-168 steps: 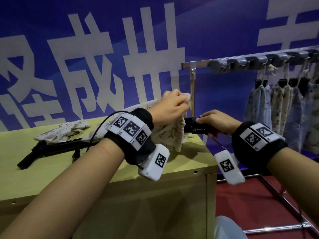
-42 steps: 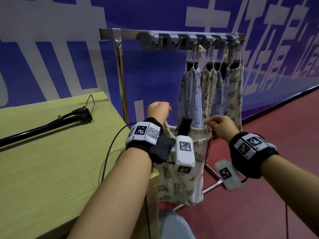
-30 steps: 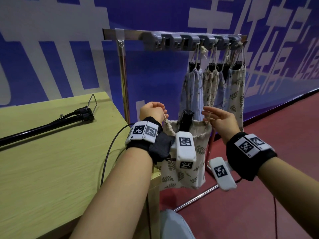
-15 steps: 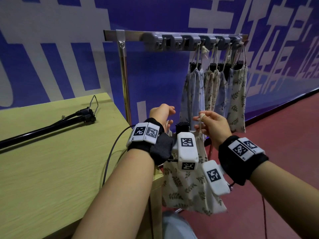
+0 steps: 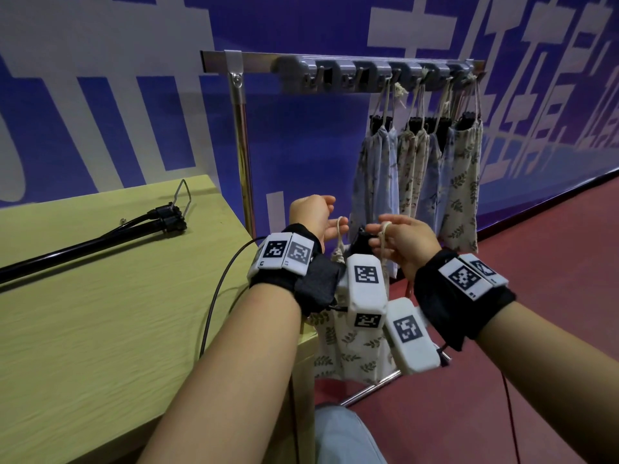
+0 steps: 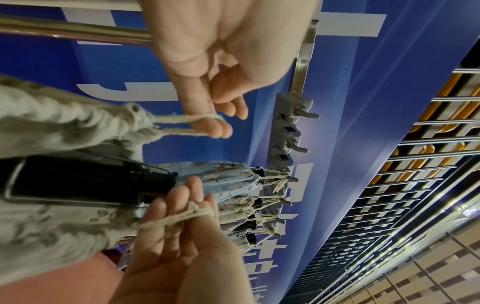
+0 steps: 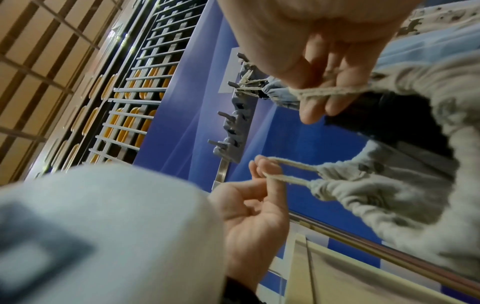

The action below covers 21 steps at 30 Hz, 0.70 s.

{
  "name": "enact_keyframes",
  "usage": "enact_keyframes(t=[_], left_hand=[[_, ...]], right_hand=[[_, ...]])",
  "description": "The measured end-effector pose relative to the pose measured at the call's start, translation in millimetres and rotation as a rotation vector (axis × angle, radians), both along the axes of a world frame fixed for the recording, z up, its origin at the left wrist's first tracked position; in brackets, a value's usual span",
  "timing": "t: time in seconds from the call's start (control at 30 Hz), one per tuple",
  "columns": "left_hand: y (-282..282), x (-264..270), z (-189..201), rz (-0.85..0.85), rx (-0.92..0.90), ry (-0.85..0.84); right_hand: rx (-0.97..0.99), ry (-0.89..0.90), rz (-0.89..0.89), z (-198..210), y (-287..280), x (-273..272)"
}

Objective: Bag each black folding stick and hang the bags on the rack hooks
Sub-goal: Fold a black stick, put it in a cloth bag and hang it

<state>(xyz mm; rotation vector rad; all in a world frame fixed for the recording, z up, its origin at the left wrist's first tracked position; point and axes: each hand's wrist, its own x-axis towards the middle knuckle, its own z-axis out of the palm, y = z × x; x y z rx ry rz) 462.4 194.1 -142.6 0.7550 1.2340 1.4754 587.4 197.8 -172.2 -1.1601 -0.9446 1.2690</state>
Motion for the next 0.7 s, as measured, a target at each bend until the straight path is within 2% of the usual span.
enact_keyframes(t=[0.2, 0.43, 0.57, 0.7], left_hand=[[-0.5, 0.6, 1.4, 0.054, 0.085, -0.007], [-4.9, 3.9, 7.1, -0.049, 0.289, -0.084], [-4.0, -0.8, 2.7, -0.049, 0.240, -0.092], [-1.4, -4.8, 1.2, 0.027, 0.177, -0.172]], right_hand=[[0.078, -0.003, -0.009, 3.9, 3.3, 1.1], [0.152, 0.008, -0.072, 7.0, 12.7, 7.4], [0.149, 0.066, -0.107, 4.9, 10.8, 9.1], [0.111, 0.096, -0.081, 5.8, 9.4, 9.6]])
